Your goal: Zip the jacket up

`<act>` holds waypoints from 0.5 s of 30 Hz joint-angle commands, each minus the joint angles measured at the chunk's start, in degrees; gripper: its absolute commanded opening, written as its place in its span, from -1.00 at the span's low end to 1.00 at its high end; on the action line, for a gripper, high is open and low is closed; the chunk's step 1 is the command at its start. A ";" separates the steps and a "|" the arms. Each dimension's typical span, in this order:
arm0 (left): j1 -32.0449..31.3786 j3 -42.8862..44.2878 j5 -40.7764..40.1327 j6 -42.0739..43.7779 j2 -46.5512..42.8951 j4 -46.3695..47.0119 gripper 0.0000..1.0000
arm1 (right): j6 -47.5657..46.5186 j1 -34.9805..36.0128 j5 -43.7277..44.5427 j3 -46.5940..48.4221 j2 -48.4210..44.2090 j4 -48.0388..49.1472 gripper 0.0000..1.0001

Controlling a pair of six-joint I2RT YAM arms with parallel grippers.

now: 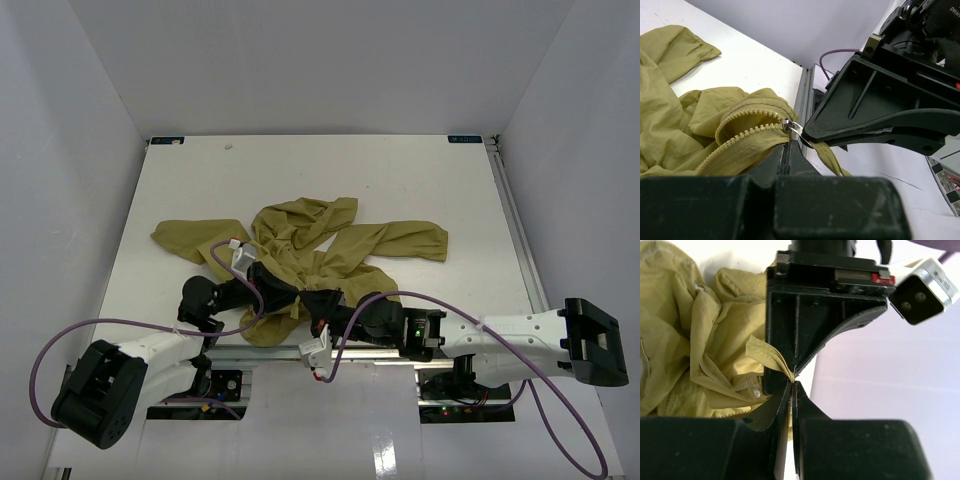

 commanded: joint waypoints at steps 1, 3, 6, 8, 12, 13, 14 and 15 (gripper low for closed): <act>-0.13 -0.44 0.76 0.10 -0.85 1.91 -1.00 | 8.42 0.24 2.48 4.96 0.01 2.59 -0.84; -0.13 -0.54 0.77 0.17 -1.01 2.36 -1.00 | 12.57 -0.36 3.54 6.76 0.45 2.69 -0.85; -0.13 -0.88 1.14 -0.34 -1.15 3.73 -1.00 | 19.57 -1.92 6.58 10.28 2.18 2.33 -0.85; -0.13 -1.20 1.37 -0.92 -1.27 4.69 -1.00 | 23.03 -3.20 7.07 12.07 3.67 1.58 -0.85; -0.13 -2.12 1.90 -2.38 -1.90 7.67 -1.00 | 33.41 -9.32 3.83 17.71 6.22 -2.70 -0.85; -0.13 -2.29 1.81 -2.55 -2.16 7.93 -1.00 | 35.47 -10.41 3.77 18.41 6.40 -3.25 -0.85; -0.05 -2.45 1.73 -2.71 -2.40 8.09 -1.00 | 39.40 -12.74 2.25 19.06 6.81 -4.53 -0.84; -0.12 -2.63 1.73 -2.80 -2.66 8.11 -1.00 | 41.63 -14.21 1.49 19.92 7.16 -5.52 -0.84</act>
